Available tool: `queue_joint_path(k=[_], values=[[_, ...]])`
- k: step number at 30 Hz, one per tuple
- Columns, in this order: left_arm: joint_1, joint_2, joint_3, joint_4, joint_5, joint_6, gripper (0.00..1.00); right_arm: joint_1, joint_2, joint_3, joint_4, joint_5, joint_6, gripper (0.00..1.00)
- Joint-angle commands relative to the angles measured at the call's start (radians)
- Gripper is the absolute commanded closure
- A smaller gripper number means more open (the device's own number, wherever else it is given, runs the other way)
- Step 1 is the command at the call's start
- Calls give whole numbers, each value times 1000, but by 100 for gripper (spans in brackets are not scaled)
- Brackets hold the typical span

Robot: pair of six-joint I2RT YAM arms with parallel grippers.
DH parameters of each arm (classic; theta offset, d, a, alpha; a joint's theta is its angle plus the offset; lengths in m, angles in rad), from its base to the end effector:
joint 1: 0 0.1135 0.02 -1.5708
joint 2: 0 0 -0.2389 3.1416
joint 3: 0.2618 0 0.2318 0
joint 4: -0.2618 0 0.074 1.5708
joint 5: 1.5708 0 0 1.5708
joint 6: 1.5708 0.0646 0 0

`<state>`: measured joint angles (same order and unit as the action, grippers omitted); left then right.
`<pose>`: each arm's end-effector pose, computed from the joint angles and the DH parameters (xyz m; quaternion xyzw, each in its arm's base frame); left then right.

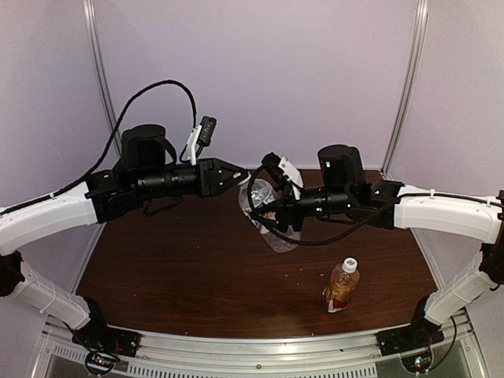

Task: Unscrew the bottle caps

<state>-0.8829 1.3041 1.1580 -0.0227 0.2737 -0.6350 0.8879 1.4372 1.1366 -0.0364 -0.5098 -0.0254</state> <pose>0.1907 -0.2595 0.3478 0.1809 0.7404 -0.5153 0.3919 0.1919 0.2859 0.2982 -0.4790 0.6441 0.4208 0.4226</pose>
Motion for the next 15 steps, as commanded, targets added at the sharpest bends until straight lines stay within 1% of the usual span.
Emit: queue_joint_path(k=[1,3,5,7,8,10,11,13,15], values=[[-2,-8,33,5,-107,-75,85,1,-18,14,-34,156,11,67],[-2,-37,28,10,-97,-42,70,2,-32,6,-36,104,13,67],[2,-65,22,13,-68,13,51,2,-54,-1,-38,45,15,67],[10,-93,22,8,-23,78,34,1,-76,-4,-47,-34,16,66],[13,-105,23,2,11,108,23,2,-84,-6,-54,-73,16,66],[25,-122,23,0,83,173,13,2,-96,-6,-65,-146,25,65],[29,-128,22,3,128,193,10,1,-101,-7,-70,-180,25,65],[33,-137,15,17,210,232,7,2,-110,-11,-69,-254,53,65],[33,-140,7,63,288,258,7,2,-119,-15,-69,-320,70,65]])
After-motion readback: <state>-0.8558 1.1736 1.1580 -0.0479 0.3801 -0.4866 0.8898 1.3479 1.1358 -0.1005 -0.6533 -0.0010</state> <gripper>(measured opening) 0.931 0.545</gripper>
